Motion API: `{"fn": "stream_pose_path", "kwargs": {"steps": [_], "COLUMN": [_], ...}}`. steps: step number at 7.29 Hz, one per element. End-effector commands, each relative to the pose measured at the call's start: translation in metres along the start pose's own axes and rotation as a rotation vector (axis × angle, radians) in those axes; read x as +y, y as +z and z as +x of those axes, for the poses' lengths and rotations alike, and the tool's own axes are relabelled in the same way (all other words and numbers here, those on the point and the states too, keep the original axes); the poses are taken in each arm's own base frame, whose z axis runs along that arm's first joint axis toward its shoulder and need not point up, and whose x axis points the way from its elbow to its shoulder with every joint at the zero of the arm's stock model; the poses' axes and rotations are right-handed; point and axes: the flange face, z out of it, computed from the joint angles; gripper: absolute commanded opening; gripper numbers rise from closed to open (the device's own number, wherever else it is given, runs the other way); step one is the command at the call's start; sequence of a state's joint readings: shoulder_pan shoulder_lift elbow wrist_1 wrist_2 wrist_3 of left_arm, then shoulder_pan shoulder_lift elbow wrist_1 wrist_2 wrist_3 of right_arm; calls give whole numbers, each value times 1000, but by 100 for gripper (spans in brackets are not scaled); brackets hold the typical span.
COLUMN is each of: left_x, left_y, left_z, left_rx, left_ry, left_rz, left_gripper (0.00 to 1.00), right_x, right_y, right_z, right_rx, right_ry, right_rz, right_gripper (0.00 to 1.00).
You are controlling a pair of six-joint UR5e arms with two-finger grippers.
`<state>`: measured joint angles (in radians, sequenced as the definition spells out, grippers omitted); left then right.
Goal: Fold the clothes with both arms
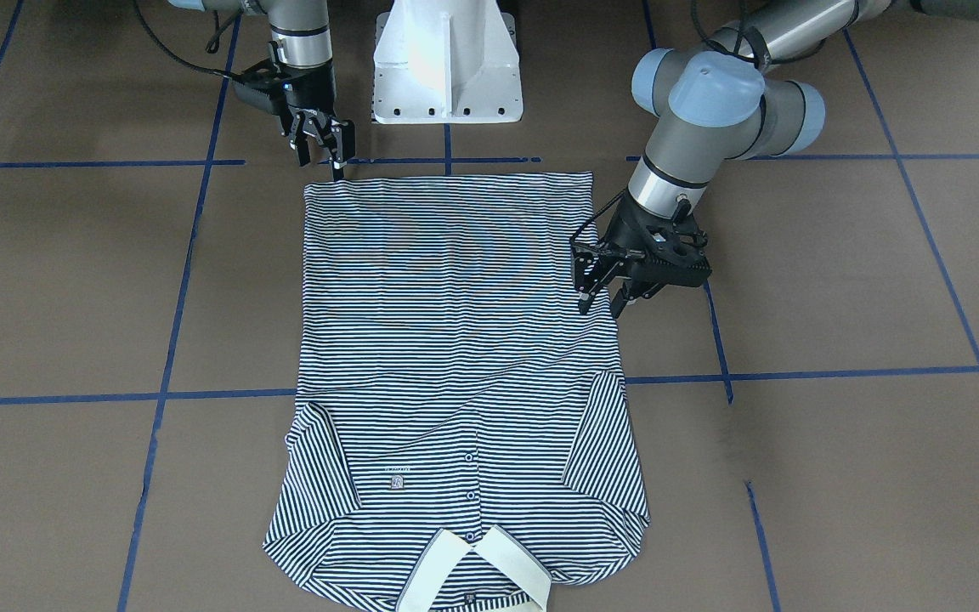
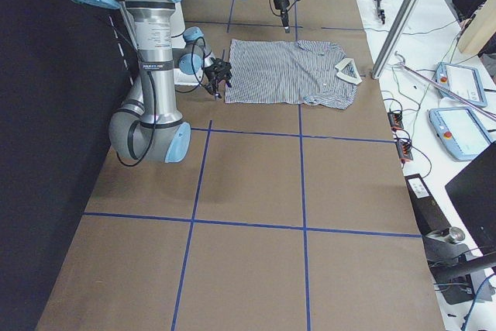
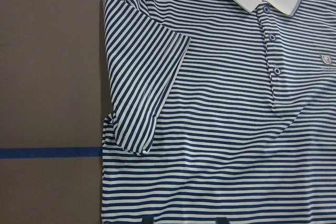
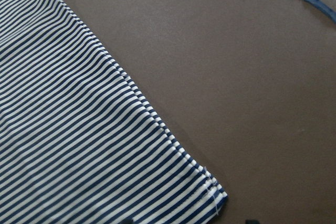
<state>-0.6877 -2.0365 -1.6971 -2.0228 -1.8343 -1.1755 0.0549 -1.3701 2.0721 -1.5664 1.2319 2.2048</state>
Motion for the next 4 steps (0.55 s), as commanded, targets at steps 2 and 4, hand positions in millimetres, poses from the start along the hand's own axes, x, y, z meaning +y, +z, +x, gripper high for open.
{"fn": "stream_pose_path", "kwargs": {"steps": [2, 4], "left_x": [1, 2], "left_y": [1, 3], "left_z": [-3, -3], "left_rx": [-5, -6], "left_ry": [-1, 1], "left_rz": [-3, -5], "left_gripper": [51, 51], "right_x": [4, -8], "right_y": [17, 24], "right_z": [5, 2], "right_rx": [28, 33], "right_ry": [-7, -2], "right_rz": [24, 46], "right_gripper": [75, 66]}}
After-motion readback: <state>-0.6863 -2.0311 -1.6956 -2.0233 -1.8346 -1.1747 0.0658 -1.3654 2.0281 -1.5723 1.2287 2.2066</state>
